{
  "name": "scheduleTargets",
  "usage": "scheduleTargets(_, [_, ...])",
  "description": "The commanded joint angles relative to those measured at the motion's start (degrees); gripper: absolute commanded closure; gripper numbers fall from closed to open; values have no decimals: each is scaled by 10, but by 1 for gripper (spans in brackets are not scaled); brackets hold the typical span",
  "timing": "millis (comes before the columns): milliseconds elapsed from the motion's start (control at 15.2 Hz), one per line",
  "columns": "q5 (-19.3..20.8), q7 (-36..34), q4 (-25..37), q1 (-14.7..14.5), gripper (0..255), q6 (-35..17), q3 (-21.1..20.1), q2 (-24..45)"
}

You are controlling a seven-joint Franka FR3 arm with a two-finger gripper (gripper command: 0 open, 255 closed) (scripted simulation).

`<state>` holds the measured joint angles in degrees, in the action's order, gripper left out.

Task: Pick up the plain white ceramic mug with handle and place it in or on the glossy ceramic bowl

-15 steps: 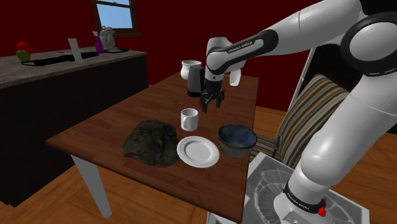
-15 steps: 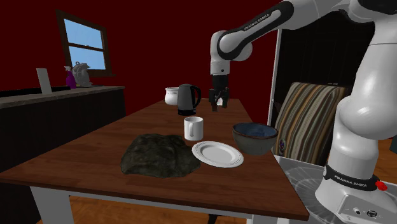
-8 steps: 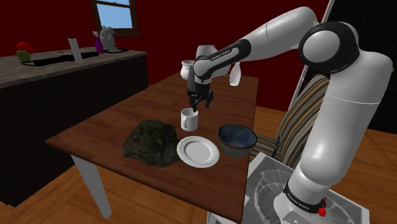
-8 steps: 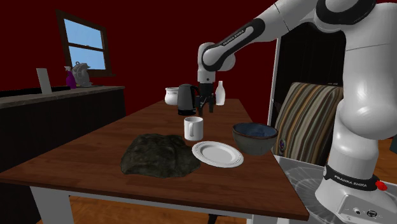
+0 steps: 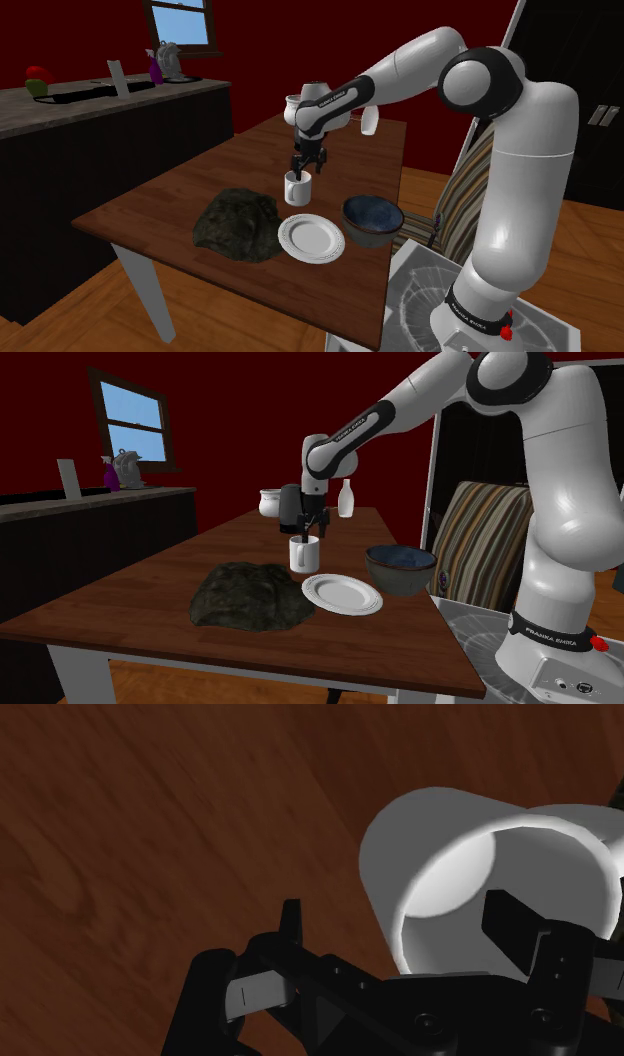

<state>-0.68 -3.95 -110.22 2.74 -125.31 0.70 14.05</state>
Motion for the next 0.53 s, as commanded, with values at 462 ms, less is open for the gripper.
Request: scheduleTargets(462, [0, 1, -10, 0, 0, -24, 0, 14])
